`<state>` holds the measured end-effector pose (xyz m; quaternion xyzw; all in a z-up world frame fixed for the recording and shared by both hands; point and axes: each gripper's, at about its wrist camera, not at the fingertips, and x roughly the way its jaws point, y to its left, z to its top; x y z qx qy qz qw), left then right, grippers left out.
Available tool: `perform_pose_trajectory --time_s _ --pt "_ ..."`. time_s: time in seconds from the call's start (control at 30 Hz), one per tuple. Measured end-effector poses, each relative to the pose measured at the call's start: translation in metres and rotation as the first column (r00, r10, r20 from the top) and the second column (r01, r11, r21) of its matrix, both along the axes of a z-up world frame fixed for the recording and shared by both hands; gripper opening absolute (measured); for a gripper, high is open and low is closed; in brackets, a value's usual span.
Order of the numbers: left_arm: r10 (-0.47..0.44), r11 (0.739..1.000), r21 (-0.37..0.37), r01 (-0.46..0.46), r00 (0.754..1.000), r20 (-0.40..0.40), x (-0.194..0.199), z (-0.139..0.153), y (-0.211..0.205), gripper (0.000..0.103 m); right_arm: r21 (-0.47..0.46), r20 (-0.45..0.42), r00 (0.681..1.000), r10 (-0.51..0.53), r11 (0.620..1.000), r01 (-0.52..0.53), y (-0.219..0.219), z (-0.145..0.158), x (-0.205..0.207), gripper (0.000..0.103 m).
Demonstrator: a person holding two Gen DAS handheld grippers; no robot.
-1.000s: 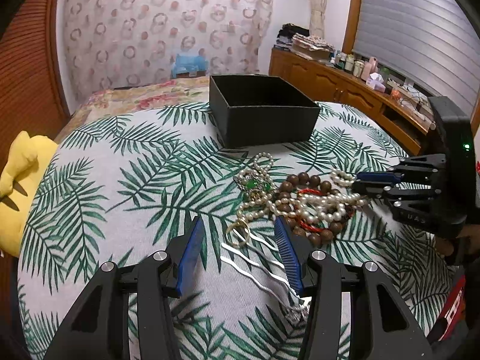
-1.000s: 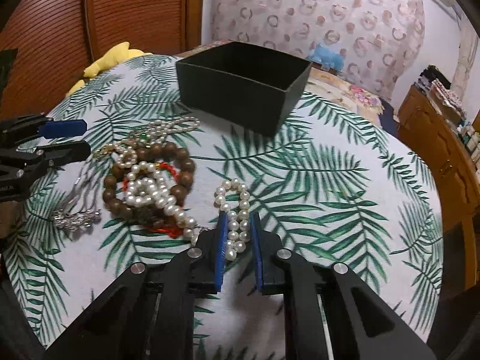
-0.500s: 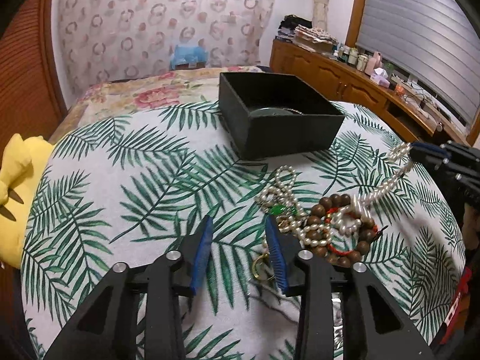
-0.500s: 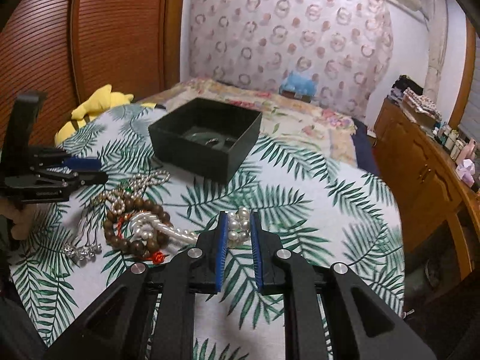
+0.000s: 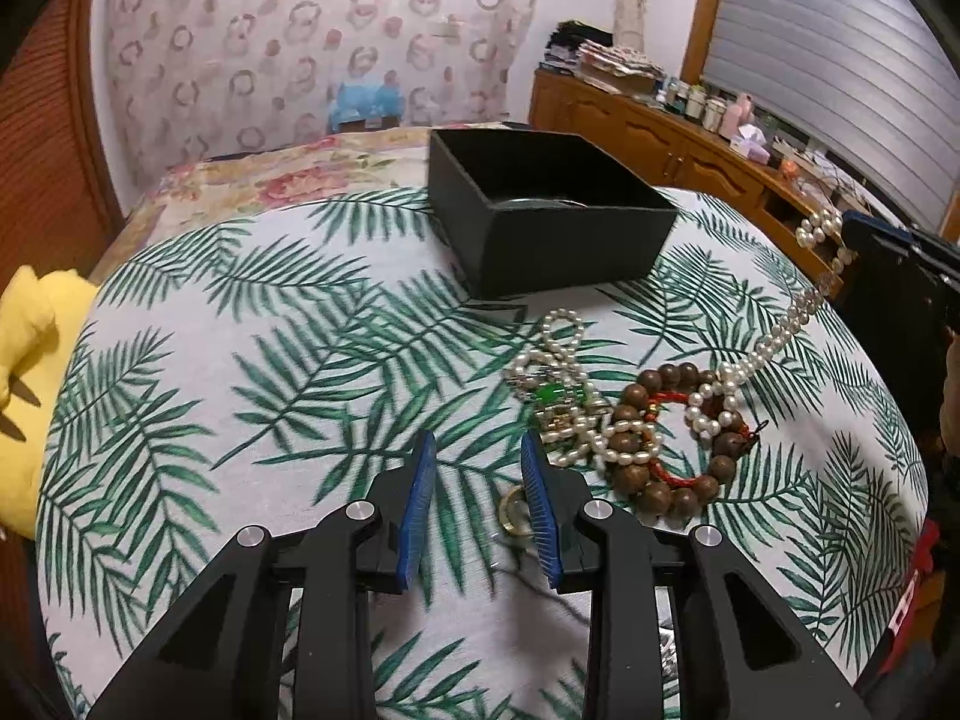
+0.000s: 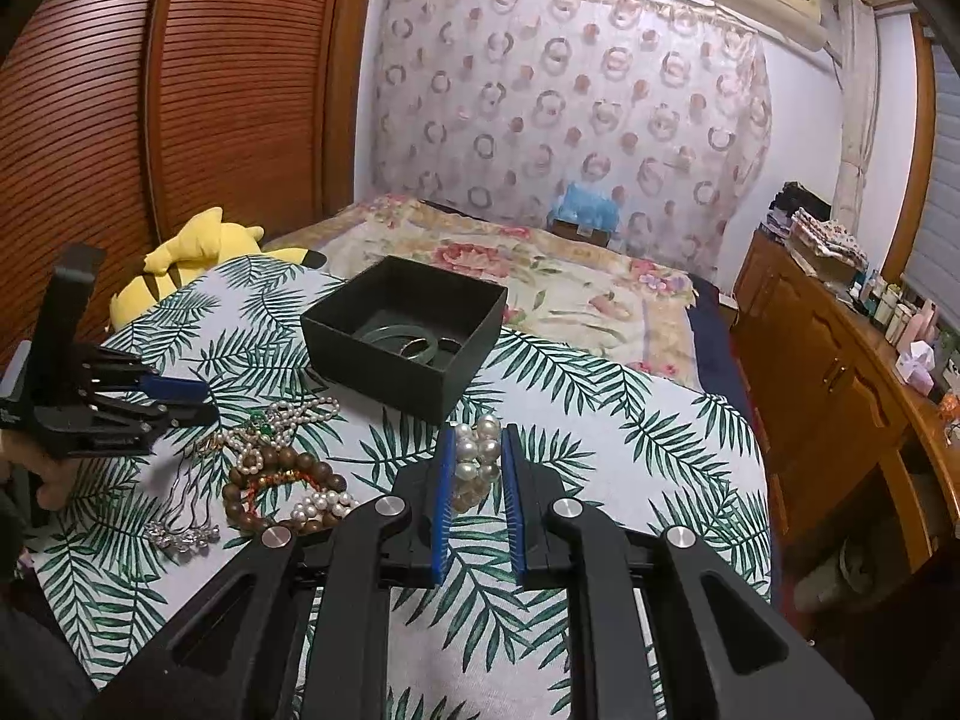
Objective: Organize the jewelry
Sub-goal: 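Grasp the silver chain necklace with the left gripper and lift it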
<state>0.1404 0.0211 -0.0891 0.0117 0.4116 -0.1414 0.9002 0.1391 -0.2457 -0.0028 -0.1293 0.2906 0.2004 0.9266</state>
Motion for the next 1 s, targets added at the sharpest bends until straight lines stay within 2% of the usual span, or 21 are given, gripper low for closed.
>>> perform_pose_trajectory --time_s 0.1,0.2,0.33,0.53,0.73,0.9,1.0 --pt "-0.019 1.000 0.014 0.019 1.000 -0.019 0.007 -0.005 -0.007 0.028 -0.001 -0.002 1.000 0.003 1.000 -0.003 0.002 0.000 -0.002 0.017" --pt "-0.029 1.000 -0.003 0.029 0.999 -0.040 0.014 -0.009 -0.008 0.026 -0.002 -0.003 1.000 0.009 1.000 -0.009 0.003 0.000 -0.003 0.017" --pt "-0.036 0.999 0.005 0.037 0.998 -0.050 0.019 -0.008 -0.012 0.019 -0.004 -0.006 1.000 0.010 1.000 -0.010 0.003 -0.002 -0.003 0.017" --pt "-0.078 0.996 0.040 0.081 0.995 -0.054 0.015 -0.007 -0.022 0.019 -0.006 -0.012 1.000 0.012 1.000 -0.012 0.004 -0.004 -0.003 0.017" --pt "-0.087 0.995 0.042 0.090 0.994 -0.060 0.011 -0.007 -0.022 0.019 -0.011 -0.015 1.000 0.011 1.000 -0.012 0.005 -0.005 -0.003 0.017" --pt "-0.100 0.995 0.013 0.101 0.993 -0.061 0.007 -0.007 -0.021 0.019 -0.013 -0.017 1.000 0.012 1.000 -0.012 0.005 -0.006 -0.003 0.017" --pt "-0.099 0.994 0.028 0.101 0.994 -0.055 0.006 -0.008 -0.024 0.019 -0.014 -0.021 1.000 0.011 1.000 -0.012 0.005 -0.009 -0.003 0.017"
